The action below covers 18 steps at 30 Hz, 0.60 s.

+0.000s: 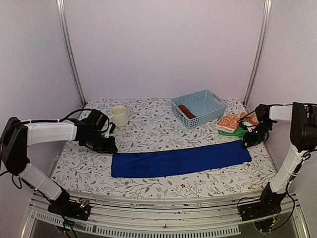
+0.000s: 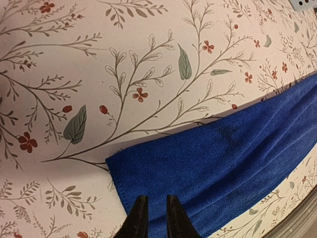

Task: Roll the towels
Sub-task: Pick up the towel from the center of the board.

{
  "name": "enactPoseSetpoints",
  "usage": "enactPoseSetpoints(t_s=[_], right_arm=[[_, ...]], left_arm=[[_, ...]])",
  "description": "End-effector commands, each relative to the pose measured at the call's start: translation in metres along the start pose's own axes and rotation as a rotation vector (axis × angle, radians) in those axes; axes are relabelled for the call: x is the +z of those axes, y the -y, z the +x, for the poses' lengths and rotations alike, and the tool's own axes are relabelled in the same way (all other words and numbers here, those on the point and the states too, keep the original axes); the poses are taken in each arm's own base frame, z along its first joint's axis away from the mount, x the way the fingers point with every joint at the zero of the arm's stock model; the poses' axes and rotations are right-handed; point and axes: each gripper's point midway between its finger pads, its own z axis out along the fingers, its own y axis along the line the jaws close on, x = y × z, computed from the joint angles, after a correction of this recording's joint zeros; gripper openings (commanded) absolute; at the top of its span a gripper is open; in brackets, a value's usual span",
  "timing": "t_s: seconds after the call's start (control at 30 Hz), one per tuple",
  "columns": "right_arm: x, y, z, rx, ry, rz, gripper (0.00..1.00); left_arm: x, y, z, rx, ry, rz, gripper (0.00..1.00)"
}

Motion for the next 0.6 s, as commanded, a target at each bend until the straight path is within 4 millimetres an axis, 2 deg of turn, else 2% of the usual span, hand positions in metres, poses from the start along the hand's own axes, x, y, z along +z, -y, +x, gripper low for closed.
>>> enactPoseSetpoints(t_s=[0.0, 0.17, 0.4, 0.57], right_arm=[[0.014, -0.002, 0.012, -0.017, -0.068, 0.049, 0.40], [0.020, 0.002, 0.023, -0.017, -0.108, 0.092, 0.40], [0.008, 0.000, 0.012, -0.013, -0.063, 0.089, 0.40], [0.010, 0.005, 0.011, -0.006, -0.065, 0.108, 0.41]], left_arm=[[-0.005, 0.003, -0.001, 0.031, 0.024, -0.003, 0.15], [-0.006, 0.002, 0.000, 0.029, 0.028, -0.006, 0.15], [-0.007, 0.003, -0.002, 0.031, 0.033, -0.006, 0.15], [-0.007, 0.002, -0.002, 0.034, 0.032, -0.009, 0.15]])
